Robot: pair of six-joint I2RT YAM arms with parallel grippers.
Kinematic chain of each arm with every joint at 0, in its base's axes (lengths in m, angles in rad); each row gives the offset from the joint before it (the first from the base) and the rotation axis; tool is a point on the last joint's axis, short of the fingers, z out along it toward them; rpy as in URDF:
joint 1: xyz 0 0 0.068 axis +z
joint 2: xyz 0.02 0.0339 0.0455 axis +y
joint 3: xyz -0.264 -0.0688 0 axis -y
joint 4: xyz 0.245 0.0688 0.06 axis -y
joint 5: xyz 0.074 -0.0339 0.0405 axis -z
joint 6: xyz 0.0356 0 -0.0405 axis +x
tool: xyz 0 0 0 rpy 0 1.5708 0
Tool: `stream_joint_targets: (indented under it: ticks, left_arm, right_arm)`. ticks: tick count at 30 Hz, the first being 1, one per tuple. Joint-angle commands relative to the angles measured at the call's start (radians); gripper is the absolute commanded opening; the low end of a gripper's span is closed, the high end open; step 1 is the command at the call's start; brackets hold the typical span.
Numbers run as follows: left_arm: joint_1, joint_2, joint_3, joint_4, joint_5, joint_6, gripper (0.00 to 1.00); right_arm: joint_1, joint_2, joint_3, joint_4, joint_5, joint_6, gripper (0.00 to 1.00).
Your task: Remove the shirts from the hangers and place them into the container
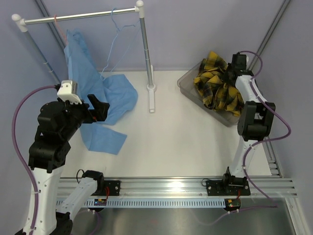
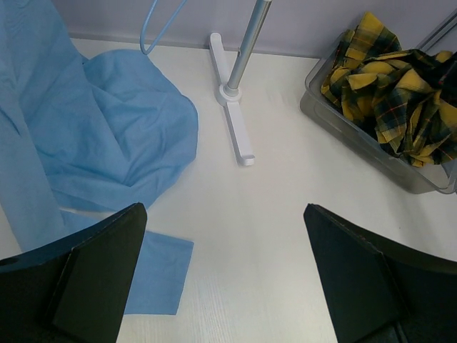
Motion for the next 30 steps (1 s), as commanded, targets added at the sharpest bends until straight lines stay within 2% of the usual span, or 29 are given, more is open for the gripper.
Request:
stream_joint_targets:
  ticks: [1,5,8,13,14,15,18,19,22,24,30]
  left_arm:
    - [0.005,-0.009,-0.015,0.023,0.004,-0.023,0.99]
    - [0.005,-0.017,-0.029,0.023,0.004,-0.035,0.99]
    - [0.005,-0.025,-0.042,0.022,0.0,-0.041,0.99]
    - [0.005,-0.034,-0.051,0.02,0.007,-0.053,0.99]
    - [0.005,-0.035,-0.051,0.022,0.007,-0.053,0.99]
    - [0.005,-0.035,-0.049,0.022,0.009,-0.056,0.99]
    - [0.005,-0.037,-0.034,0.022,0.009,-0.058,0.99]
    - [0.005,-0.037,-0.023,0.022,0.007,-0.058,0.99]
    - [0.005,-0.041,-0.009,0.02,0.0,-0.055,0.99]
    - [0.005,-0.043,0.004,0.013,-0.007,-0.055,0.99]
    - [0.005,-0.052,0.02,0.007,-0.045,-0.052,0.99]
  right_arm:
    - [0.024,0.097,0.107,-0.177,-0.005,0.091,0.0]
    - [0.029,0.186,0.162,-0.236,-0.014,0.134,0.0]
    - [0.03,0.256,0.234,-0.342,-0.013,0.156,0.0]
    - [0.037,0.286,0.256,-0.425,-0.02,0.127,0.09]
    - [0.037,0.28,0.253,-0.416,-0.036,0.114,0.13]
    - [0.038,0.27,0.251,-0.408,-0.046,0.087,0.24]
    - [0.038,0.151,0.23,-0.367,-0.083,0.041,0.45]
    - [0.038,0.116,0.222,-0.358,-0.112,0.035,0.56]
    - [0.038,-0.018,0.234,-0.33,-0.126,0.006,0.72]
    - [0.038,-0.103,0.262,-0.338,-0.135,-0.008,0.78]
    - [0.038,-0.343,0.247,-0.356,-0.157,-0.018,0.89]
